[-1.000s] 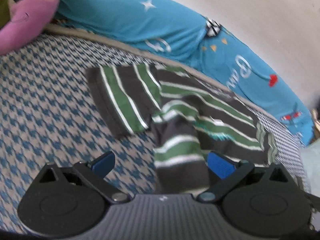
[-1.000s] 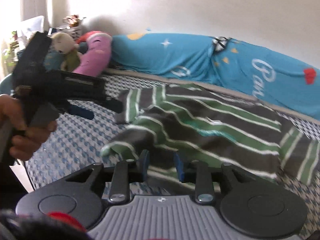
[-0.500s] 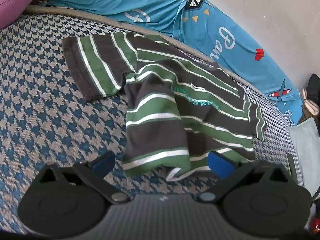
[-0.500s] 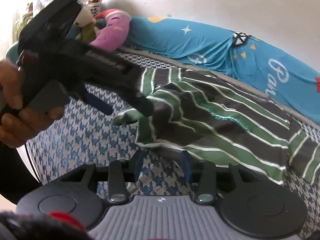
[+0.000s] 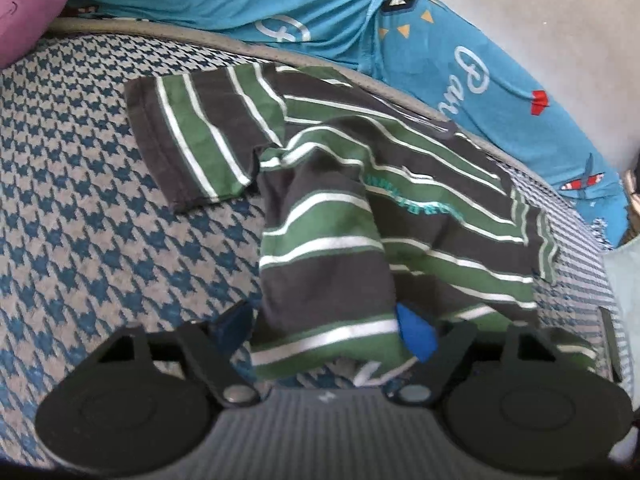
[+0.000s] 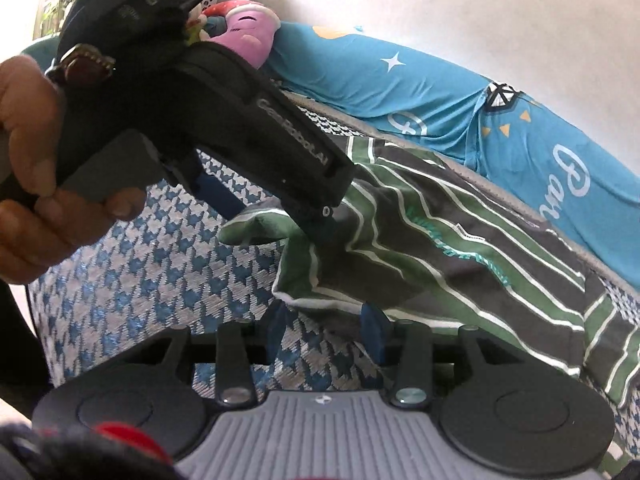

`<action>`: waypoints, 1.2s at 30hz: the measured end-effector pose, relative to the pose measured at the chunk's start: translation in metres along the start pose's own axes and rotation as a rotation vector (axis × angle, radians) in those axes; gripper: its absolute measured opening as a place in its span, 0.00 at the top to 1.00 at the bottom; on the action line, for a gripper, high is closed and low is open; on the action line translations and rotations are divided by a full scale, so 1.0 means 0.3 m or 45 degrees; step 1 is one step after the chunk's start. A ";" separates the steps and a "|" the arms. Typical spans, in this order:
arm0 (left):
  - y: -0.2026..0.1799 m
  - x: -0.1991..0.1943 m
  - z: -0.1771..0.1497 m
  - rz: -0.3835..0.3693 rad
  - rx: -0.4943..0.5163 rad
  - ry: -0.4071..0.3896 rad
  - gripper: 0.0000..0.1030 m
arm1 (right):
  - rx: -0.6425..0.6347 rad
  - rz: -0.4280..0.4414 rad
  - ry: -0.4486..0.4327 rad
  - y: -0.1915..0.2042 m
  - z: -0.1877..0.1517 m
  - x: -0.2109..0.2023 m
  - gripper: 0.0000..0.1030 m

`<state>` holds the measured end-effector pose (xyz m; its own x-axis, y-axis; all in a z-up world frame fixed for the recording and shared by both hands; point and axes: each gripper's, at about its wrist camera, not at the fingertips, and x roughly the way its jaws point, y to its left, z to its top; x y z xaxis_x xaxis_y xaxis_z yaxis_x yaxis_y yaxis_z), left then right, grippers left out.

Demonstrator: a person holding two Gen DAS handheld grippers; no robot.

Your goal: Fold clothes

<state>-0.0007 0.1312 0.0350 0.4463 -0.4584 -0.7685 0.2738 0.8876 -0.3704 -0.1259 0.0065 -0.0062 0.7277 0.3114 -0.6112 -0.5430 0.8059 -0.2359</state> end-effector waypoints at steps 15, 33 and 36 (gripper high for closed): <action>-0.028 -0.037 0.067 0.117 0.042 -0.195 0.50 | 0.314 -0.108 -0.079 -0.100 0.065 0.064 0.91; -0.071 -0.086 0.072 -0.137 0.045 -0.153 0.20 | 1.204 -0.309 -0.011 -0.456 -0.008 0.058 0.88; -0.080 -0.089 0.054 -0.216 0.082 -0.094 0.20 | 1.088 -0.331 -0.051 -0.439 0.010 0.013 0.88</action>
<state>-0.0055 0.1215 0.0728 0.4496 -0.6056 -0.6566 0.4037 0.7935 -0.4554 -0.0503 -0.0968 0.0247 0.8070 0.0709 -0.5863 0.1273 0.9485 0.2899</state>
